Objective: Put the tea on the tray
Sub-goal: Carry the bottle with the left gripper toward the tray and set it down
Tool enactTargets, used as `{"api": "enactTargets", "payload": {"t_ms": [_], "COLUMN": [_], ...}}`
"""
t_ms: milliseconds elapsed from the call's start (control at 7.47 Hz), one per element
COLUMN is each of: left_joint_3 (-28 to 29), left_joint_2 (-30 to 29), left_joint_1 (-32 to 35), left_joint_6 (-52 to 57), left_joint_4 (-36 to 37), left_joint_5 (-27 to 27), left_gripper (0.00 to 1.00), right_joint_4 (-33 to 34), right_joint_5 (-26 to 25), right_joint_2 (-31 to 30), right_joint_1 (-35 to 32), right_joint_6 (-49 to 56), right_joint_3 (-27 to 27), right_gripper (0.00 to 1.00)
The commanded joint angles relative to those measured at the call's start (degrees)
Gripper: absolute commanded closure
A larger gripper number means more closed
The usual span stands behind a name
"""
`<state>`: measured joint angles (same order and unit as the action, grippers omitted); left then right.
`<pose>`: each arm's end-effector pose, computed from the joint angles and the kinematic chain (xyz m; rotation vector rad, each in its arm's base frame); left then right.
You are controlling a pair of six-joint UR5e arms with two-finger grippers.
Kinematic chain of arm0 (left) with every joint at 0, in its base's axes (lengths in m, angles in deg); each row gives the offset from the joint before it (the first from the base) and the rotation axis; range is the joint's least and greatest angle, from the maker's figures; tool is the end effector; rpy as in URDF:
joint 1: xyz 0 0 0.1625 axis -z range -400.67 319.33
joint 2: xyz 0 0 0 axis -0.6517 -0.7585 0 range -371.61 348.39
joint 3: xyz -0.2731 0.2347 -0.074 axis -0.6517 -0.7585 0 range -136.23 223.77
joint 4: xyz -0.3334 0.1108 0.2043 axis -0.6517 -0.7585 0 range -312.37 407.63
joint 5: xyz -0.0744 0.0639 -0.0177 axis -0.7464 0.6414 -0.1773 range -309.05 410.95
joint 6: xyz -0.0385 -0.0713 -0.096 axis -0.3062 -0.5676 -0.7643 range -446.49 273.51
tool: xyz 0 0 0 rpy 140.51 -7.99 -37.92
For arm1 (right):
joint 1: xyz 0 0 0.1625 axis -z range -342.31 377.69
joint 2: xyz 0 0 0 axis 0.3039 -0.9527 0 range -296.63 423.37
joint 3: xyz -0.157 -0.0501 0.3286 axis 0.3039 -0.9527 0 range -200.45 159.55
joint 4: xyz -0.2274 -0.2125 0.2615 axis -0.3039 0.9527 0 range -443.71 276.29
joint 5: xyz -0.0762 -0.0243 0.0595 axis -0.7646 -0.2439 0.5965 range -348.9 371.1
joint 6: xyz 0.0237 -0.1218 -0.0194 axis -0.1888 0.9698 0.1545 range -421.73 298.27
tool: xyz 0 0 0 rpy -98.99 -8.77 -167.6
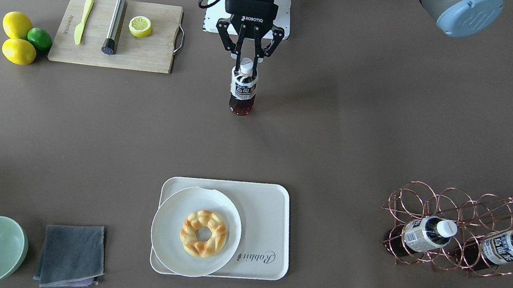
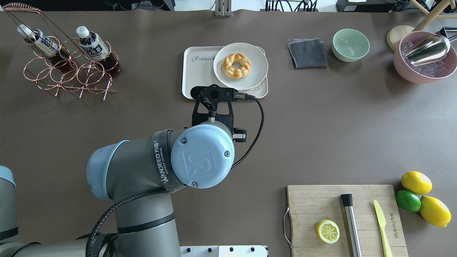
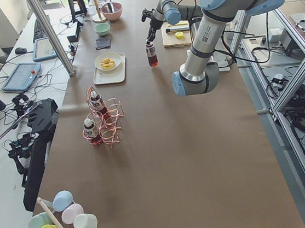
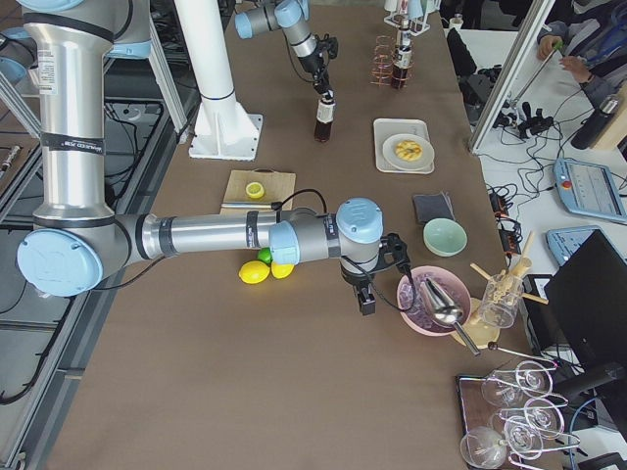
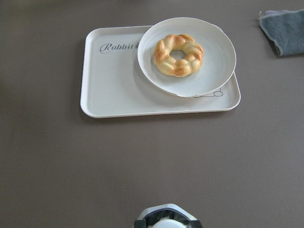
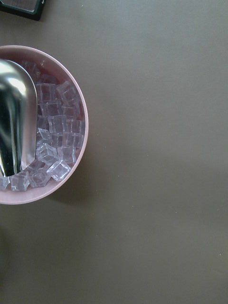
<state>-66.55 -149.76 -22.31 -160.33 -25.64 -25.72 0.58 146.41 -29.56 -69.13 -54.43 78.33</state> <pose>0.4923 -0.3343 0.0481 0.4737 0.7944 -0.1406 0.0175 -0.4804 0.5571 0.2202 -0.7827 -0.2526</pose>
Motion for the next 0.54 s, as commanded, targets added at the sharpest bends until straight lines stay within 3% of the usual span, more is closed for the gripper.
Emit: {"api": "enactTargets", "payload": {"t_ms": [0,268,402], "left_joint_3": [-0.1,-0.1,-0.1], "left_joint_2": [0.8,0.8,0.9], "left_joint_1": [-1.1,-1.4,-1.4], "left_joint_6": [0.0,0.0,0.1], "left_joint_4": [0.0,-0.5,-0.5], "left_joint_5": [1.3,1.4,1.4], "left_gripper": [0.94,0.67,0.41], "right_joint_4": [-0.1,-0.1,0.0], "right_joint_5": [0.0,0.1,0.1], "right_joint_2": [-0.1,-0.1,-0.1], "right_joint_1": [0.0,0.0,0.0], "right_joint_6": [0.0,-0.4,-0.4], "right_joint_3": [0.1,0.1,0.1], "right_gripper": [0.0,0.0,0.0]}}
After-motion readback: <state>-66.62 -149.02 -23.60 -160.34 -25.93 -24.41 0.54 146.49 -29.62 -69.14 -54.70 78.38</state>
